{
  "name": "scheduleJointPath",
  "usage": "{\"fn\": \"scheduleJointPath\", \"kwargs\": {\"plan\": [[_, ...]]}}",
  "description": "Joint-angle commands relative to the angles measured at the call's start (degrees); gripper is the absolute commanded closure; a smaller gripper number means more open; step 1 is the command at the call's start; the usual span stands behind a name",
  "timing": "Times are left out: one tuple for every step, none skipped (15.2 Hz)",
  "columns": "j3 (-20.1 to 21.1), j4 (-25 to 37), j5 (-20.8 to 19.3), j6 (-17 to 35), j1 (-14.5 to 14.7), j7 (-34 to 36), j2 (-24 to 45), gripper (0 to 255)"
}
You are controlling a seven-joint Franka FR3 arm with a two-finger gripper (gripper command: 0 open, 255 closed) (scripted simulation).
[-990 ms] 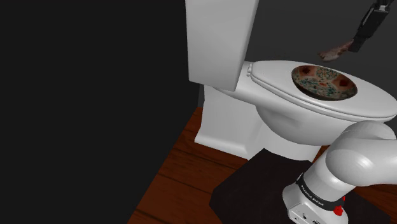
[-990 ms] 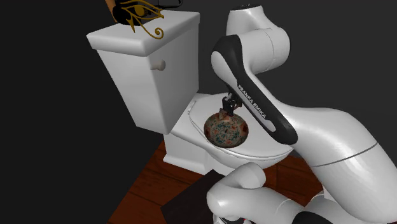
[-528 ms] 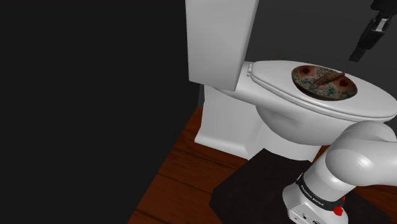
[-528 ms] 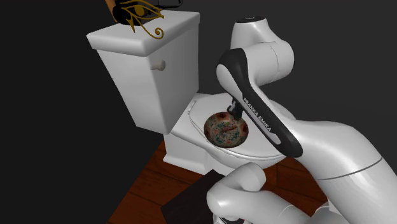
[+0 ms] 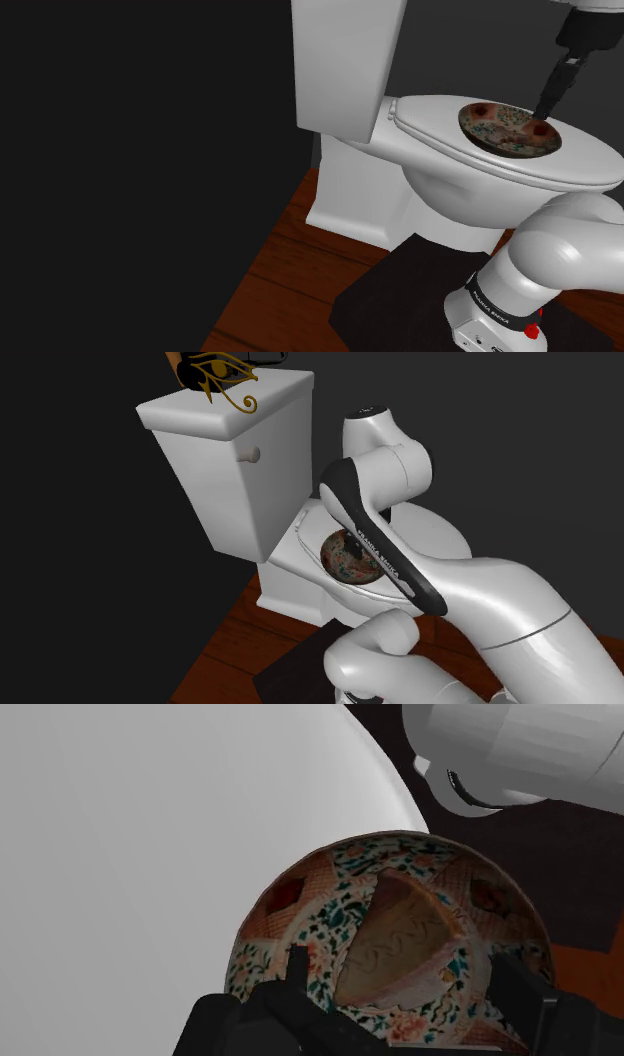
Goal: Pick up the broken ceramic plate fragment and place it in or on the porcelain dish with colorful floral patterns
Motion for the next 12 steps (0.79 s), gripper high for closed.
{"fn": "scheduleJointPath", "kwargs": {"plan": [[4.0, -3.53, 0.75, 0.9, -2.71, 6.66, 0.9, 0], [5.97, -5.34, 1.15, 1.38, -4.05, 9.98, 1.46, 0], [6.27, -5.6, 1.23, 1.45, -4.28, 10.45, 1.56, 0], [6.08, -6.58, 1.08, 1.92, -4.26, 10.46, 1.03, 0], [5.88, -7.55, 0.93, 2.39, -4.24, 10.47, 0.52, 0], [5.69, -8.52, 0.78, 2.85, -4.23, 10.47, 0.0, 0], [5.49, -9.48, 0.62, 3.31, -4.22, 10.48, -0.52, 0], [5.28, -10.43, 0.45, 3.77, -4.21, 10.48, -1.03, 0], [5.08, -11.38, 0.28, 4.23, -4.21, 10.49, -1.54, 0], [4.74, -12.87, 0.0, 4.94, -4.22, 10.49, -2.33, 0], [4.74, -12.87, 0.01, 4.95, -4.22, 10.49, -2.33, 0], [4.74, -12.87, 0.0, 4.94, -4.22, 10.49, -2.33, 0]]}}
